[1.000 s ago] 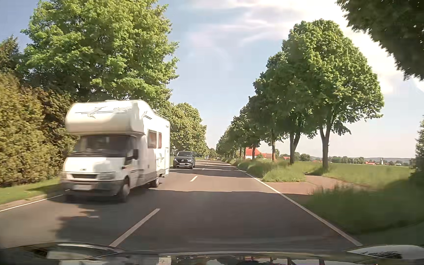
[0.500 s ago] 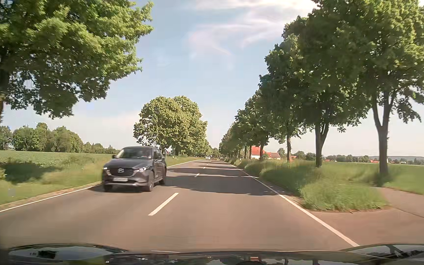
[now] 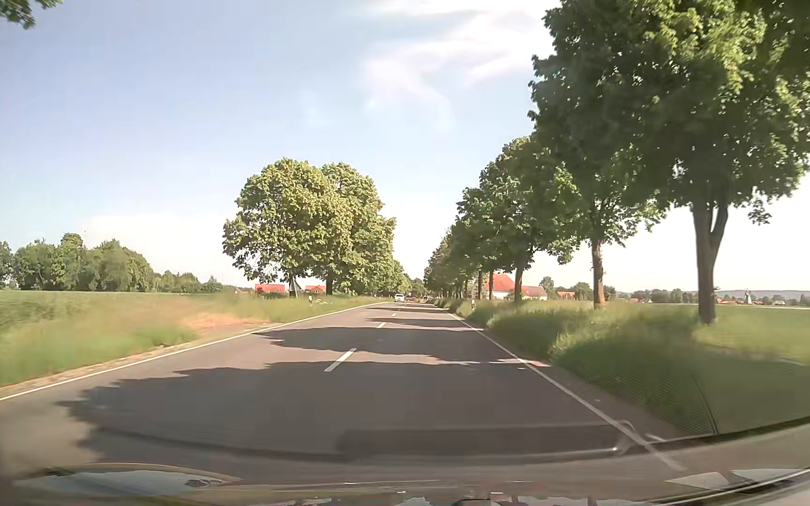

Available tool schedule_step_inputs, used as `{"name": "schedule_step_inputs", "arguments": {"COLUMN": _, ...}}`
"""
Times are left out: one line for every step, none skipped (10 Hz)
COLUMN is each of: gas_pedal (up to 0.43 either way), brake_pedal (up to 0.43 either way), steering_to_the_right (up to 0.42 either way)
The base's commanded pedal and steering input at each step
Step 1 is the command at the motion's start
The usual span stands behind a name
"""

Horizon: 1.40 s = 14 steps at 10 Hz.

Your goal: Follow the waypoints while adhering to traffic rules and regulations

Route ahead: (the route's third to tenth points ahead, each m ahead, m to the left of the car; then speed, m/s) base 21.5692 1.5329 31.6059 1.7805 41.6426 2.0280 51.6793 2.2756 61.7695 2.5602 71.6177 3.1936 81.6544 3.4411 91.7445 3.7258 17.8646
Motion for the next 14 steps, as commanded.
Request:
{"name": "schedule_step_inputs", "arguments": {"gas_pedal": 0.220, "brake_pedal": 0.000, "steering_to_the_right": -0.006}}
{"name": "schedule_step_inputs", "arguments": {"gas_pedal": 0.220, "brake_pedal": 0.000, "steering_to_the_right": -0.006}}
{"name": "schedule_step_inputs", "arguments": {"gas_pedal": 0.220, "brake_pedal": 0.000, "steering_to_the_right": -0.007}}
{"name": "schedule_step_inputs", "arguments": {"gas_pedal": 0.197, "brake_pedal": 0.000, "steering_to_the_right": -0.007}}
{"name": "schedule_step_inputs", "arguments": {"gas_pedal": 0.189, "brake_pedal": 0.000, "steering_to_the_right": -0.007}}
{"name": "schedule_step_inputs", "arguments": {"gas_pedal": 0.177, "brake_pedal": 0.000, "steering_to_the_right": -0.007}}
{"name": "schedule_step_inputs", "arguments": {"gas_pedal": 0.169, "brake_pedal": 0.000, "steering_to_the_right": -0.007}}
{"name": "schedule_step_inputs", "arguments": {"gas_pedal": 0.157, "brake_pedal": 0.000, "steering_to_the_right": -0.007}}
{"name": "schedule_step_inputs", "arguments": {"gas_pedal": 0.157, "brake_pedal": 0.000, "steering_to_the_right": -0.007}}
{"name": "schedule_step_inputs", "arguments": {"gas_pedal": 0.157, "brake_pedal": 0.000, "steering_to_the_right": -0.007}}
{"name": "schedule_step_inputs", "arguments": {"gas_pedal": 0.157, "brake_pedal": 0.000, "steering_to_the_right": -0.007}}
{"name": "schedule_step_inputs", "arguments": {"gas_pedal": 0.157, "brake_pedal": 0.000, "steering_to_the_right": -0.007}}
{"name": "schedule_step_inputs", "arguments": {"gas_pedal": 0.157, "brake_pedal": 0.000, "steering_to_the_right": -0.006}}
{"name": "schedule_step_inputs", "arguments": {"gas_pedal": 0.157, "brake_pedal": 0.000, "steering_to_the_right": -0.007}}
